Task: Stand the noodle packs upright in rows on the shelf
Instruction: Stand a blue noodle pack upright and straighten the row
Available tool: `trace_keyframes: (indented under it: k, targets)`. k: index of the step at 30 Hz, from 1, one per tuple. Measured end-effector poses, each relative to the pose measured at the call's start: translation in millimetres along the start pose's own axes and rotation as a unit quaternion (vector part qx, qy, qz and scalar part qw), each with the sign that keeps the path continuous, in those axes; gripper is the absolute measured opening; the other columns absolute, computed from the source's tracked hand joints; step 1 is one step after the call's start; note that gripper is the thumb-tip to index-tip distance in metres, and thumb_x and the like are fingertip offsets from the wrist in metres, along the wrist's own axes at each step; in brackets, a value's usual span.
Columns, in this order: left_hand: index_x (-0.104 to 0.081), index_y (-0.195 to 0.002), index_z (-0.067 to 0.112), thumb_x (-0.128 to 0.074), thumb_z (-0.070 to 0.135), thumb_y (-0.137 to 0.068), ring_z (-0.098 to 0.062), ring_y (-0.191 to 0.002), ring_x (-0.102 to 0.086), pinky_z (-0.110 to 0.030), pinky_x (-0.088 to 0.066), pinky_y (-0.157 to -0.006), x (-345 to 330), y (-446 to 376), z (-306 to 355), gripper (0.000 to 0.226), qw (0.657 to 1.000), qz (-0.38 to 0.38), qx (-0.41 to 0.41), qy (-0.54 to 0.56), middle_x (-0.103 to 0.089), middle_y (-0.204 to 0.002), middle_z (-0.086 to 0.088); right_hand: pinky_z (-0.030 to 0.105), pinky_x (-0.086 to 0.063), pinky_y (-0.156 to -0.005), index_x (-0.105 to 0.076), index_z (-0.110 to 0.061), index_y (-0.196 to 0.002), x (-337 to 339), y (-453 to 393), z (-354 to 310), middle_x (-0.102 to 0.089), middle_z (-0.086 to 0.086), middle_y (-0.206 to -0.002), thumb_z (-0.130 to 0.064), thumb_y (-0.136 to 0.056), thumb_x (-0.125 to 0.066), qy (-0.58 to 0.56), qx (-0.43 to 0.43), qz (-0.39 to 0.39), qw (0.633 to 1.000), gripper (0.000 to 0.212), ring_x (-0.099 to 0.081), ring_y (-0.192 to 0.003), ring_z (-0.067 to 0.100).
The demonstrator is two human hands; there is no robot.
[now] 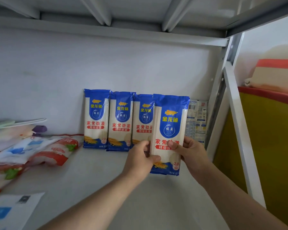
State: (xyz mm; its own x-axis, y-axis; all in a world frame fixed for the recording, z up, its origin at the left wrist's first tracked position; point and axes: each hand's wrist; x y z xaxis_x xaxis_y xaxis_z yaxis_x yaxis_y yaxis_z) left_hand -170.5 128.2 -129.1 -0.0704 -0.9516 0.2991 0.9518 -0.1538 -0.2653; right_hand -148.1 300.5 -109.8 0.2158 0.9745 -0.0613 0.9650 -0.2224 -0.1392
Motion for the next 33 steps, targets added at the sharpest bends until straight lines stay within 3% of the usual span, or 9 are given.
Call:
trace_keyframes:
  k: [3,6,10,13,19,25,33]
  targets:
    - [-0.052,-0.113,0.028,-0.079,0.013,-0.083,0.000,-0.091,-0.067,-0.026,-0.059,-0.084,-17,-7,1,0.044,0.999,0.037,-0.039,-0.002,-0.068,-0.099,0.016,0.040,-0.064,-0.072,-0.071,-0.018,-0.113,11,-16,-1,-0.083,0.000,-0.102,-0.018,-0.080,-0.079,-0.009,0.004,0.009,1.000,0.033,-0.080,-0.090,0.019]
    - [-0.044,-0.131,0.029,-0.071,0.014,-0.089,-0.009,-0.114,-0.060,-0.033,-0.056,-0.095,-39,-10,-2,0.053,0.988,0.055,-0.113,-0.094,-0.058,-0.128,0.008,0.041,-0.063,-0.069,-0.071,-0.021,-0.109,23,-38,-3,-0.083,-0.004,-0.097,-0.020,-0.082,-0.078,-0.003,0.016,0.016,1.000,0.028,-0.081,-0.084,0.015]
    - [-0.010,-0.157,0.031,-0.062,0.005,-0.093,-0.018,-0.147,-0.028,-0.035,-0.041,-0.113,-60,-16,-10,0.087,0.965,-0.003,-0.148,-0.215,-0.009,-0.164,0.003,0.049,-0.063,-0.081,-0.070,-0.015,-0.121,33,-71,1,-0.081,0.005,-0.110,-0.020,-0.083,-0.078,0.013,0.019,0.009,1.000,0.039,-0.079,-0.096,0.024]
    - [0.004,-0.158,0.029,-0.063,0.004,-0.091,-0.021,-0.153,-0.013,-0.037,-0.036,-0.117,-66,-27,-14,0.099,0.959,-0.025,-0.132,-0.251,0.016,-0.165,0.007,0.057,-0.060,-0.091,-0.070,-0.011,-0.122,34,-92,9,-0.080,0.008,-0.111,-0.023,-0.079,-0.080,0.025,0.011,0.004,1.000,0.045,-0.078,-0.100,0.028]
    - [0.005,-0.159,0.020,-0.065,0.012,-0.090,-0.026,-0.153,0.002,-0.040,-0.021,-0.122,-70,-44,-19,0.099,0.938,-0.026,-0.113,-0.328,0.024,-0.163,0.005,0.060,-0.060,-0.088,-0.069,-0.012,-0.120,23,-120,24,-0.081,0.009,-0.108,-0.023,-0.088,-0.076,0.029,-0.003,-0.002,1.000,0.035,-0.079,-0.098,0.031]
    - [0.004,-0.159,0.020,-0.062,0.020,-0.093,-0.030,-0.152,0.008,-0.044,-0.020,-0.123,-75,-52,-25,0.093,0.916,-0.026,-0.112,-0.383,0.021,-0.163,0.001,0.047,-0.065,-0.073,-0.069,-0.019,-0.115,15,-126,39,-0.082,0.005,-0.103,-0.024,-0.092,-0.073,-0.003,-0.008,0.035,0.999,0.024,-0.080,-0.091,0.026]
    - [0.008,-0.159,0.019,-0.057,0.024,-0.097,-0.027,-0.153,0.013,-0.042,-0.013,-0.124,-85,-59,-33,0.090,0.922,-0.034,-0.104,-0.371,0.031,-0.163,0.001,0.056,-0.061,-0.090,-0.069,-0.019,-0.121,11,-133,48,-0.080,0.006,-0.112,-0.026,-0.093,-0.073,0.001,-0.011,0.067,0.998,0.030,-0.076,-0.103,0.029]
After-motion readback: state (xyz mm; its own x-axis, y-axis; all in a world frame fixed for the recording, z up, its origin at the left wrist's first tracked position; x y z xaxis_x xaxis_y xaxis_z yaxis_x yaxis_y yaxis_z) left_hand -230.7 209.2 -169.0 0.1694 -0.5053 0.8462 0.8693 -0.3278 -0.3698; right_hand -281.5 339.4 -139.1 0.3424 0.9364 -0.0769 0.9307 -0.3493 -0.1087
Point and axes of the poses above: each hand's wrist, its own y-axis away from the middle knuckle, its own x-axis out of the back of the hand, z = x × y
